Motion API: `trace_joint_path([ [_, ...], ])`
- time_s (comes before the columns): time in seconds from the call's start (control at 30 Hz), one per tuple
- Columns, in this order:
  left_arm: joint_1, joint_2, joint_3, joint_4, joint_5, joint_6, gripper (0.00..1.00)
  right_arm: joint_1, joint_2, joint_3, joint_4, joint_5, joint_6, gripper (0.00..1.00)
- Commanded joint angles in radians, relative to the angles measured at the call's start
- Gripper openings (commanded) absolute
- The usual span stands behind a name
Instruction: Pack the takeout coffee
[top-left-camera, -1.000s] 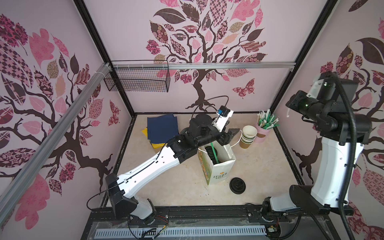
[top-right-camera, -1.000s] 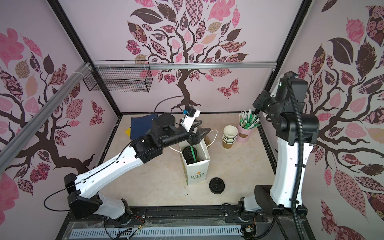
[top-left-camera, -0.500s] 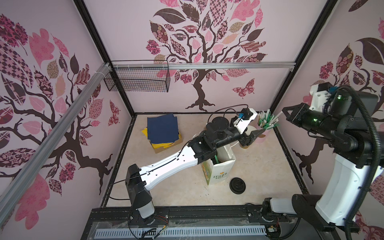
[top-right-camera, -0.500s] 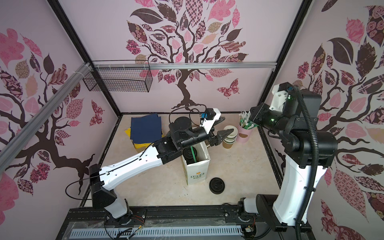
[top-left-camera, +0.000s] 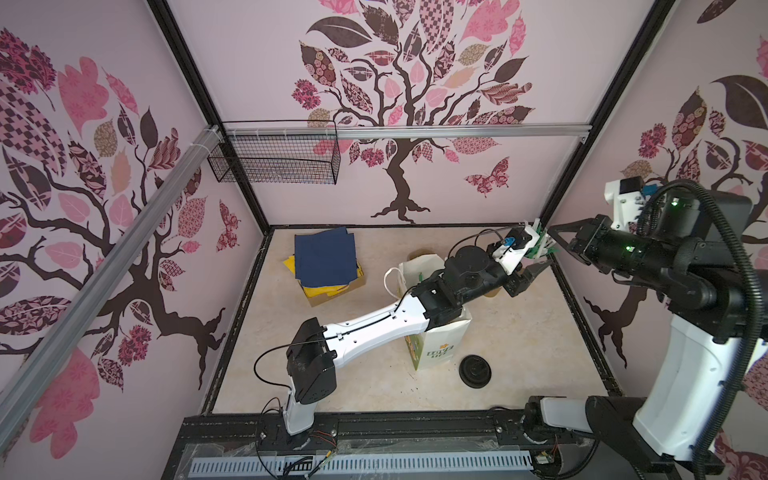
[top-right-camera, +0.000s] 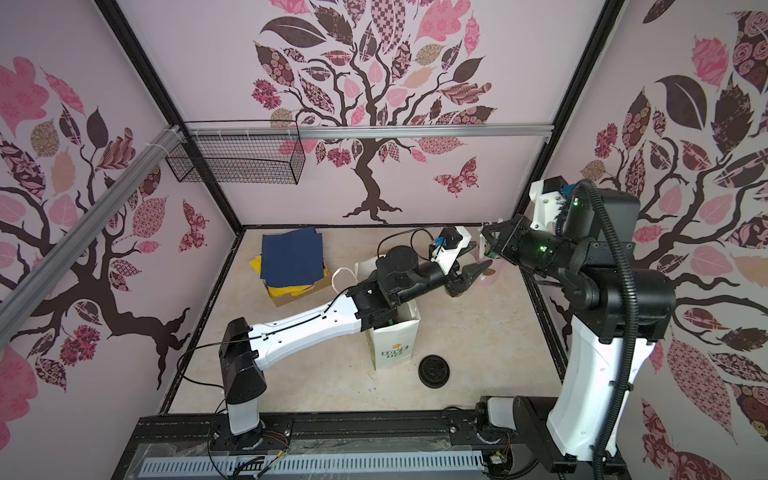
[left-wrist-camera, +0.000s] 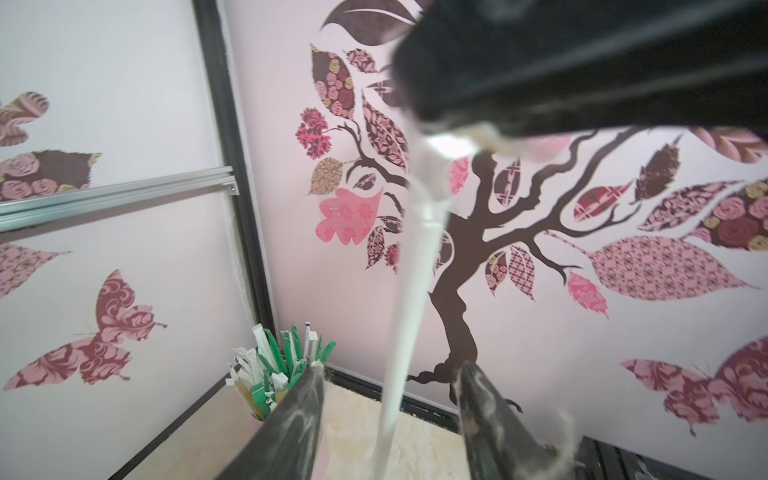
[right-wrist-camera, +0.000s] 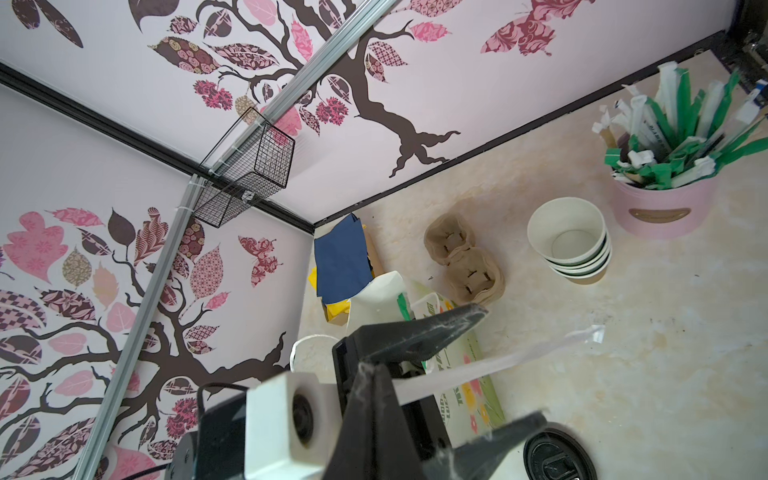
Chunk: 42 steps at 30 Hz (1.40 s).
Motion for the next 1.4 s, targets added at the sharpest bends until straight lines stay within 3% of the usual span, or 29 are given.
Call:
trace_joint_path([
  [0.0, 0.003, 0.01, 0.052, 0.067, -0.085, 0.007, 0.43, -0.002, -0.019, 0.003, -0.033, -0.012, 0.037, 0.0],
  [0.33, -0.012, -0.029, 0.0, 0.09, -0.072, 0.005, 0.02, -0.003, -0.017, 0.001, -0.005, -0.017, 0.057, 0.0],
  [0.47, -0.021, -0.057, -0.024, 0.097, -0.073, 0.011, 0.0, -0.002, -0.012, 0.008, 0.017, -0.04, 0.07, 0.01],
  [0.57, -0.027, -0.096, -0.048, 0.083, -0.091, -0.001, 0.0, -0.002, -0.009, 0.037, 0.033, -0.049, 0.066, 0.41],
  [0.67, -0.027, -0.187, -0.089, -0.007, -0.137, -0.056, 0.0, -0.002, -0.01, 0.099, 0.063, -0.024, 0.039, 0.7],
  [0.77, -0.028, -0.33, -0.126, -0.178, -0.182, -0.156, 0.0, -0.002, -0.067, 0.047, 0.162, 0.025, 0.013, 0.99],
  [0.87, -0.027, -0.444, -0.114, -0.388, -0.267, -0.236, 0.0, -0.002, -0.16, -0.115, 0.291, 0.055, -0.005, 1.0],
  [0.97, -0.011, -0.492, -0.02, -0.716, -0.386, -0.353, 0.0, -0.002, -0.215, -0.251, 0.34, 0.083, -0.023, 1.0],
  [1.1, 0.088, -0.502, 0.037, -1.011, -0.38, -0.55, 0.0, -0.002, -0.234, -0.34, 0.343, 0.085, -0.045, 1.0],
  [1.37, 0.184, -0.403, -0.03, -1.069, -0.296, -0.734, 0.0, -0.002, -0.258, -0.424, 0.326, 0.133, -0.083, 1.0],
])
